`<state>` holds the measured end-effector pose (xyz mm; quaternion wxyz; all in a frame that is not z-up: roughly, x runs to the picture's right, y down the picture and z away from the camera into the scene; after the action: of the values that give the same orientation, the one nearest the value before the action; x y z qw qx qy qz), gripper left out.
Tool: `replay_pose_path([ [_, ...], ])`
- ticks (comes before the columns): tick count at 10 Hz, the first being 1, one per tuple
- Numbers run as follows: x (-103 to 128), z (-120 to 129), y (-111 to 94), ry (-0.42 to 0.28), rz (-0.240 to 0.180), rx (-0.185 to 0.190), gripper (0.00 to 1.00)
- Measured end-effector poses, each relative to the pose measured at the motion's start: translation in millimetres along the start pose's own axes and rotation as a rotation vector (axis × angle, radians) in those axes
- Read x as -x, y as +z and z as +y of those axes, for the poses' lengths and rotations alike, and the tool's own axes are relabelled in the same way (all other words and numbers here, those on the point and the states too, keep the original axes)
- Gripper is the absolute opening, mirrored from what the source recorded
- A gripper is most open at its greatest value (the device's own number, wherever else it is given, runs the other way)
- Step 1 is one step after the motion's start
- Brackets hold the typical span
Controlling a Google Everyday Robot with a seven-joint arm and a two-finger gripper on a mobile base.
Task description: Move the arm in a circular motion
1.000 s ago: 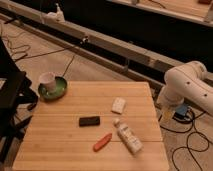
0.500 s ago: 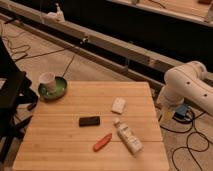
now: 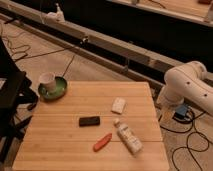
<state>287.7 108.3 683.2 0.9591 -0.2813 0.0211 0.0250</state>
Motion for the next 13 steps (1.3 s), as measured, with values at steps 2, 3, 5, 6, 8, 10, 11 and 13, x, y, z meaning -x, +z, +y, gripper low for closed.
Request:
replay_pose_path([
  [2,0,0,0,0.0,0.0,0.0,0.48],
  [3,0,0,0,0.0,0.0,0.0,0.38],
  [5,-1,-1,-1,0.0,0.003,-0.004,0.16],
  [6,-2,-3,-2,0.001,0.008,-0.01,0.09],
  [8,-18,-27,-18,0.003,0.061,-0.067,0.0],
  [10,-27,-68,-28,0.008,0.098,-0.127,0.0],
  [11,-29,-85,-25,0.018,0.109,-0.133,0.0],
  [13,-23,-112,-7,0.021,0.137,-0.119,0.0],
])
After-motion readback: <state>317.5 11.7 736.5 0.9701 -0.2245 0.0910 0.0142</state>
